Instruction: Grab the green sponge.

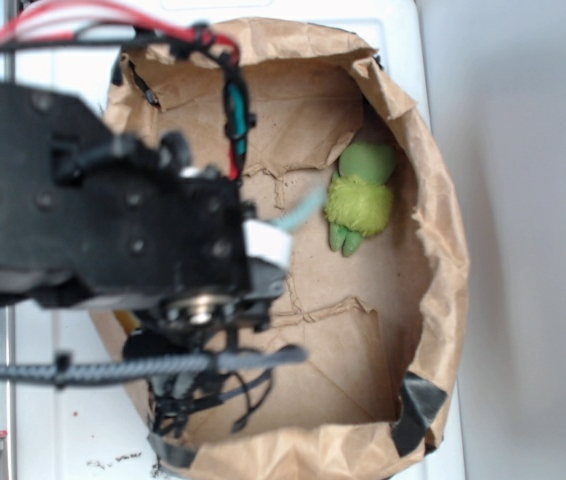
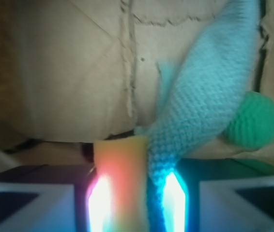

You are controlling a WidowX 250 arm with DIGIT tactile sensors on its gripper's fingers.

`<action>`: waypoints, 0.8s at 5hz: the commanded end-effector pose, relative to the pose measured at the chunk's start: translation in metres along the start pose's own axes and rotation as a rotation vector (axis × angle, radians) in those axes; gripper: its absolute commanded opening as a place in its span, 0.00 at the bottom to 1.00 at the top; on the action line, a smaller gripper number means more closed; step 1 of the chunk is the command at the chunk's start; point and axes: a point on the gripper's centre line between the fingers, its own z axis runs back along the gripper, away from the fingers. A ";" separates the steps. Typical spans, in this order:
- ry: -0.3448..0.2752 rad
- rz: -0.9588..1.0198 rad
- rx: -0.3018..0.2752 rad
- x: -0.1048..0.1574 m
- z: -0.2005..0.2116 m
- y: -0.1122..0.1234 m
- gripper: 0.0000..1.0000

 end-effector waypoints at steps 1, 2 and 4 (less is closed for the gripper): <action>-0.090 0.043 -0.016 0.013 0.055 0.011 0.00; -0.157 0.131 0.047 0.012 0.070 0.014 0.00; -0.229 0.140 0.105 0.015 0.083 0.014 0.00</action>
